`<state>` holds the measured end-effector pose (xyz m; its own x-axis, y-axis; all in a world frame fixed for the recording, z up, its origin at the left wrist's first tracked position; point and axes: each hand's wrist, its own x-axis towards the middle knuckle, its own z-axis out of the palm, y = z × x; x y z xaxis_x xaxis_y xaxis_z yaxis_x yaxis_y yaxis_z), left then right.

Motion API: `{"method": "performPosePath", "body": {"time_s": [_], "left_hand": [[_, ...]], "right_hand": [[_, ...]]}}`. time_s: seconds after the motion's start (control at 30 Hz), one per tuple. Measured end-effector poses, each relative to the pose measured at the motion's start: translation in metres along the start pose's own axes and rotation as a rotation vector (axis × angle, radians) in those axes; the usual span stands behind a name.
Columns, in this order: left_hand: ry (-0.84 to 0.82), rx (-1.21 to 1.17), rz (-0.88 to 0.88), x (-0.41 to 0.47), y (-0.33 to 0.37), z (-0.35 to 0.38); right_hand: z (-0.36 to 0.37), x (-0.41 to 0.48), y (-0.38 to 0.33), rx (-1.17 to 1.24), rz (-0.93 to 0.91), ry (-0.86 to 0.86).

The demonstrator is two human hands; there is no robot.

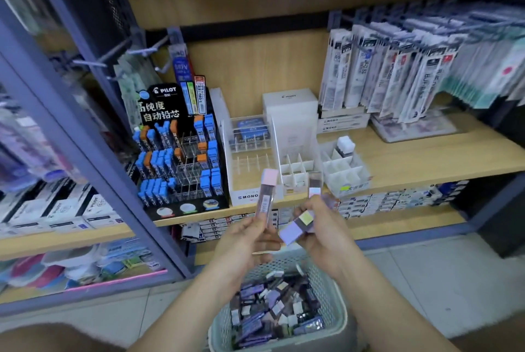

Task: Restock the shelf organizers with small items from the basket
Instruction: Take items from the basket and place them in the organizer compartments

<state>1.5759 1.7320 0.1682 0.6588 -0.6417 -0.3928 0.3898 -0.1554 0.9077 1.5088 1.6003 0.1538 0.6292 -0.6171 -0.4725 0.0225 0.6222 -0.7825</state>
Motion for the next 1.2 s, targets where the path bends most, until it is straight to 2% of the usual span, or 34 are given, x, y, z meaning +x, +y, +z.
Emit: {"method": "performPosePath", "body": {"time_s": [0.13,0.23,0.3,0.37,0.43,0.53,0.6,0.73,0.8,0.83,0.93,1.03,1.2], "left_hand": [[-0.026,0.143,0.103,0.001,0.019,0.011],[-0.102,0.243,0.113,-0.001,0.037,0.021],[-0.142,0.389,0.128,0.0,0.054,0.022],[-0.094,0.546,0.243,0.008,0.077,0.018],[-0.043,0.462,0.355,0.022,0.107,0.011],[-0.21,0.39,0.435,0.046,0.141,0.006],[-0.283,0.445,0.464,0.064,0.154,0.007],[-0.305,0.556,0.516,0.096,0.165,0.014],[-0.292,0.536,0.496,0.113,0.167,0.016],[-0.269,0.492,0.472,0.12,0.168,0.018],[-0.071,0.45,0.462,0.148,0.17,0.027],[0.055,0.614,0.523,0.178,0.165,0.041],[0.062,1.141,0.715,0.209,0.141,0.059]], "right_hand": [[0.012,-0.006,-0.029,-0.148,-0.108,-0.198],[0.022,-0.014,-0.048,-0.228,-0.156,-0.241],[0.023,-0.018,-0.067,-0.297,-0.169,-0.274],[0.022,-0.018,-0.087,-0.399,-0.18,-0.342],[0.023,-0.017,-0.107,-0.501,-0.129,-0.419],[0.022,-0.006,-0.131,-0.565,-0.014,-0.482],[0.022,0.004,-0.14,-0.525,0.036,-0.509],[0.017,0.026,-0.137,-0.331,0.162,-0.556],[0.011,0.047,-0.135,-0.291,0.129,-0.476],[0.007,0.057,-0.137,-0.275,0.083,-0.37],[-0.009,0.078,-0.151,-0.27,-0.067,-0.067],[-0.024,0.085,-0.164,-0.218,-0.136,0.016],[-0.02,0.088,-0.165,-0.232,-0.118,0.007]]}}
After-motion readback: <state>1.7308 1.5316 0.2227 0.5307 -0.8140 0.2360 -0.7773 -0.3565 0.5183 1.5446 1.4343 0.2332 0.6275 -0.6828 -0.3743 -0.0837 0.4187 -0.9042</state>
